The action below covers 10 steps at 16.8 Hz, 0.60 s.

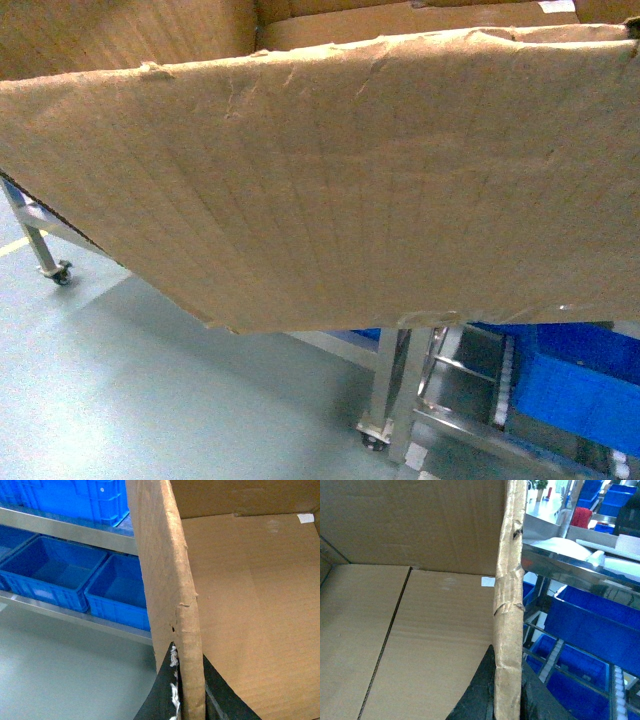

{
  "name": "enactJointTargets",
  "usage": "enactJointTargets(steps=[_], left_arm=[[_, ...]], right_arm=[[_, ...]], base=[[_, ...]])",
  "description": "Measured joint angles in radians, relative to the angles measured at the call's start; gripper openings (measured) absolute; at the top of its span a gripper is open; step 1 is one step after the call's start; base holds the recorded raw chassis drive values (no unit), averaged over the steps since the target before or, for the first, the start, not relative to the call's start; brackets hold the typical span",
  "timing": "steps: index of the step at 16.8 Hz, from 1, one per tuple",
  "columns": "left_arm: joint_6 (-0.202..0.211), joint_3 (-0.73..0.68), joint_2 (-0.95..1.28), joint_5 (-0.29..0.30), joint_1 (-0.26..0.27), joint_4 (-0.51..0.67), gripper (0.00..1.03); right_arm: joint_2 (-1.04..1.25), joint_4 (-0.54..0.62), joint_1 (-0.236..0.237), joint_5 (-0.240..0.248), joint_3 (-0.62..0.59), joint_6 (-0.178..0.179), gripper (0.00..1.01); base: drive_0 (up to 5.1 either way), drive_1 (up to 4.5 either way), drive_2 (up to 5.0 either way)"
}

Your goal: Sort boxes to right shelf from conveyor

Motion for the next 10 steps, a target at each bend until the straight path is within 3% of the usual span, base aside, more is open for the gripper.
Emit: enactJointTargets(steps=[10], left_arm=[[0.000,0.000,0.000,0.000,0.000,0.000,0.02]], right_arm=[[0.000,0.000,0.000,0.000,0.000,0.000,0.04]], base=[[-1.6,-1.65,-1.6]])
